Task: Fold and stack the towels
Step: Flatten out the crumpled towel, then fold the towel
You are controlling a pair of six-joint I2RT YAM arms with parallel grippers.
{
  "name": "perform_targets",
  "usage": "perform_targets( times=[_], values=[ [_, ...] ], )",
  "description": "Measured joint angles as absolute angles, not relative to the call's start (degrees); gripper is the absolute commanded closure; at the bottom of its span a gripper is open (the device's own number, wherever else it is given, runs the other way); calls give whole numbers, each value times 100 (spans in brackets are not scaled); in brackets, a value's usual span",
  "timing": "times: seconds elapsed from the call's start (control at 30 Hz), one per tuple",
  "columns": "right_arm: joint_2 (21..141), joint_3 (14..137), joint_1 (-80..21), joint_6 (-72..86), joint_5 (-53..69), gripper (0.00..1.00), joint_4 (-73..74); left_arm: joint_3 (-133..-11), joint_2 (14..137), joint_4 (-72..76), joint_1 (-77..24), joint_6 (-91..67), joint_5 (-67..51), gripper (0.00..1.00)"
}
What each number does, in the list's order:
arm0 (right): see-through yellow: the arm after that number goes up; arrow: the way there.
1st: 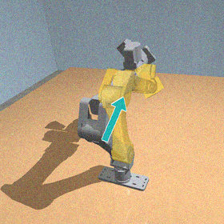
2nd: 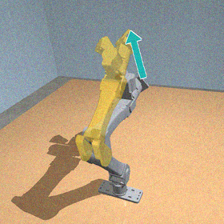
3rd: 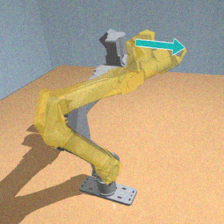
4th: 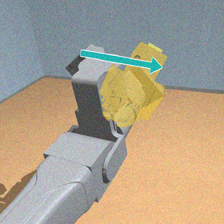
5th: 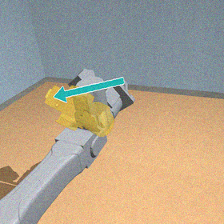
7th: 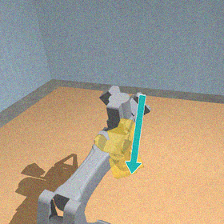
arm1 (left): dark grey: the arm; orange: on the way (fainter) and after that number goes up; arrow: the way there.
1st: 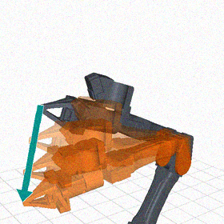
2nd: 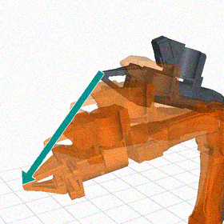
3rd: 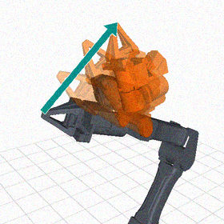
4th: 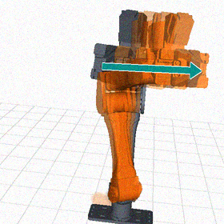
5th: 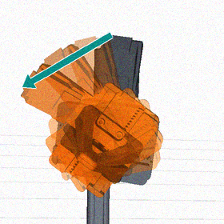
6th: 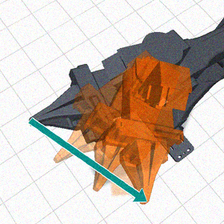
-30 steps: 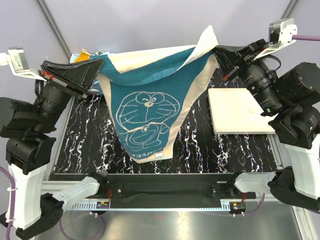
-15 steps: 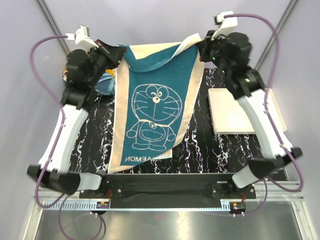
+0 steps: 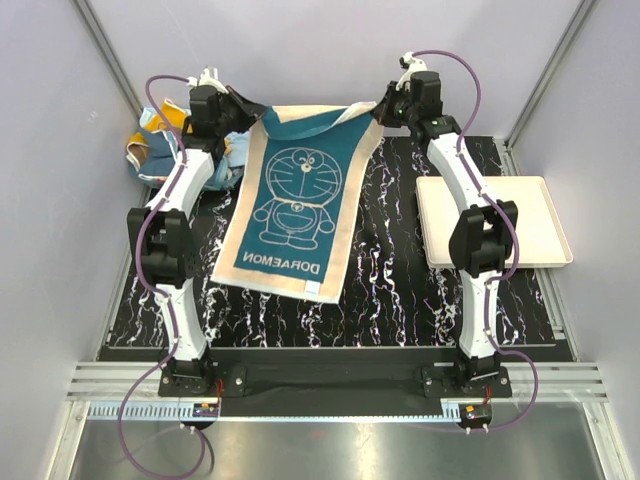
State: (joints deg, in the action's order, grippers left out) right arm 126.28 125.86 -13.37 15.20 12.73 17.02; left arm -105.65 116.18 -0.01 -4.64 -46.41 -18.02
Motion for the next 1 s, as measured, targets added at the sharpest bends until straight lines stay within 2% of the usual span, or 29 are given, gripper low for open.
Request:
perform_targets(
  times=[0.23,0.47,0.7,1.0],
  values=[
    [12593,12263,-1299,1754,1452,100,1127,-10020,11633,714,-440,-4659,-1868,100],
    [12193,10536,-1380,2150,1756,100,709,-8921,11622,812,-268,-4788,-1914,100],
    [11389,8989,-2047,2309,1603,100,600,-8495,11275,139,-97,-4755,-1743,100],
    [10551,7846,-2954,2536,1282,100,274,-8475,10613,-1127,-40,-4368,-1315,100]
  ],
)
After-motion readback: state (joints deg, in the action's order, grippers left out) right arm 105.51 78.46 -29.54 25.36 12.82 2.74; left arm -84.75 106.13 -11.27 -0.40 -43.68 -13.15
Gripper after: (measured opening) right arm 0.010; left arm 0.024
